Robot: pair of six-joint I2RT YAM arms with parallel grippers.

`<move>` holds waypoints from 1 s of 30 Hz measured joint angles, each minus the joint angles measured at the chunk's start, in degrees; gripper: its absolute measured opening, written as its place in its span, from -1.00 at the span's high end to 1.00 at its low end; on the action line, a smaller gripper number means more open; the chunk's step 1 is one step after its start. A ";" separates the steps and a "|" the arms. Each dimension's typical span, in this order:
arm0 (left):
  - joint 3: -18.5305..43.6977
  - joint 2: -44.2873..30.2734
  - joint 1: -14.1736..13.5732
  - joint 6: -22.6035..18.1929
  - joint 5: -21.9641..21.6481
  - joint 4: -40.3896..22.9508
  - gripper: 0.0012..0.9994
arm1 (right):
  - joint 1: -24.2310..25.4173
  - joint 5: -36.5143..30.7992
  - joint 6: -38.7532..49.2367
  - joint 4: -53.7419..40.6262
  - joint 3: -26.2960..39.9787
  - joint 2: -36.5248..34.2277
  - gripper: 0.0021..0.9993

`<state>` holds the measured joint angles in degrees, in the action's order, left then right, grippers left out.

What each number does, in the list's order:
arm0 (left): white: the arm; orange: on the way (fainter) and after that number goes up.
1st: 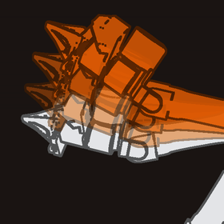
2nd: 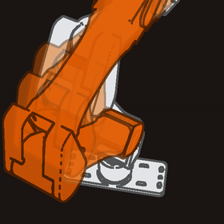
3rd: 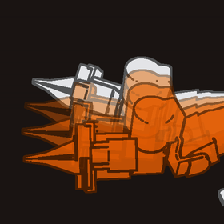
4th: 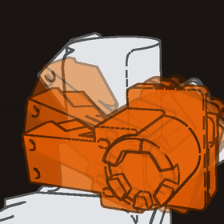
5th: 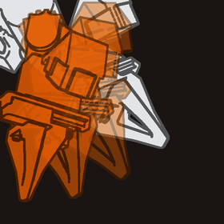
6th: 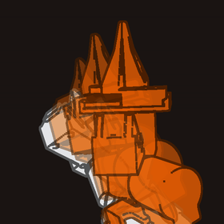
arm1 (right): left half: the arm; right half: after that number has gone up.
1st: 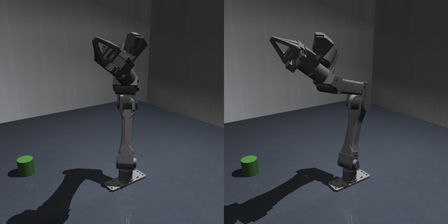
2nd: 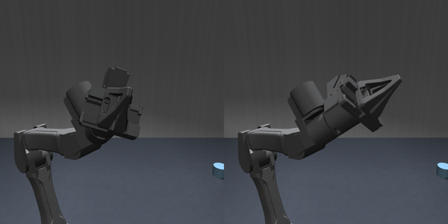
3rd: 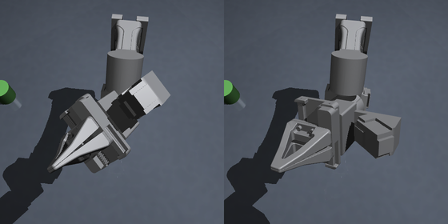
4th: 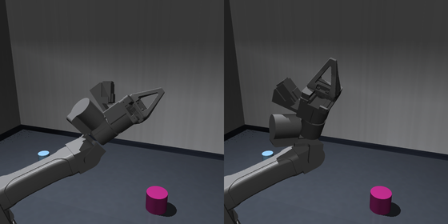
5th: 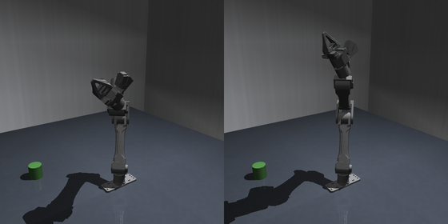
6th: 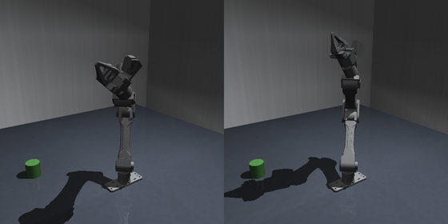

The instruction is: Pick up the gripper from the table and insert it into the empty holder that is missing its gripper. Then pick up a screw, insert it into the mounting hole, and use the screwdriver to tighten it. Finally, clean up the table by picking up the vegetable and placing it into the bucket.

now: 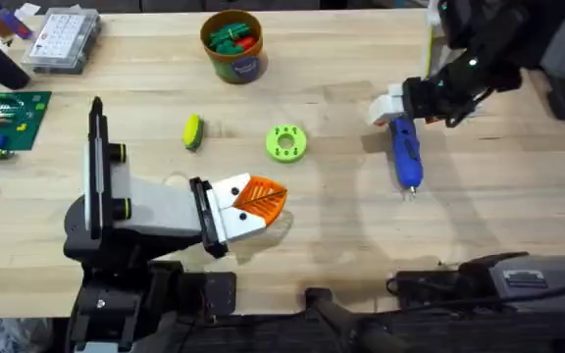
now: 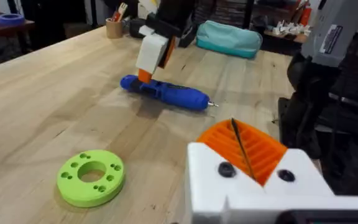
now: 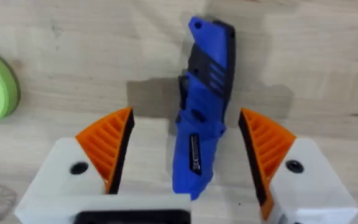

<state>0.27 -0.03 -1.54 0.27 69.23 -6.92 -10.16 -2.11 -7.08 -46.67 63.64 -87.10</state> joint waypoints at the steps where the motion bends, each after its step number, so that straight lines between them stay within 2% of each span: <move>1: 0.00 0.00 0.02 0.00 -0.02 -0.02 0.99 | 0.11 0.02 0.07 0.39 0.00 -0.72 -0.97; 15: 0.00 0.00 0.00 -0.02 -0.02 0.00 0.99 | 1.61 0.84 0.29 3.89 0.04 -11.94 -0.97; 23: 0.00 0.00 0.02 -0.02 0.00 0.00 0.99 | 1.61 0.45 0.29 4.17 0.07 -12.29 -0.97; 24: 0.00 0.00 0.02 -0.02 0.00 -0.02 0.99 | 1.61 0.42 0.51 4.17 0.07 -12.29 -0.89; 26: 0.00 0.00 0.00 -0.01 0.00 0.00 0.99 | 1.61 0.26 0.82 4.22 0.07 -12.29 -0.58; 30: 0.00 0.00 0.00 0.00 -0.01 0.00 0.99 | 1.72 0.21 1.34 4.28 0.07 -12.29 0.14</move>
<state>0.27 -0.03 -1.54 0.27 69.22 -6.92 -8.44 -1.90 -5.74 -42.39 63.70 -99.39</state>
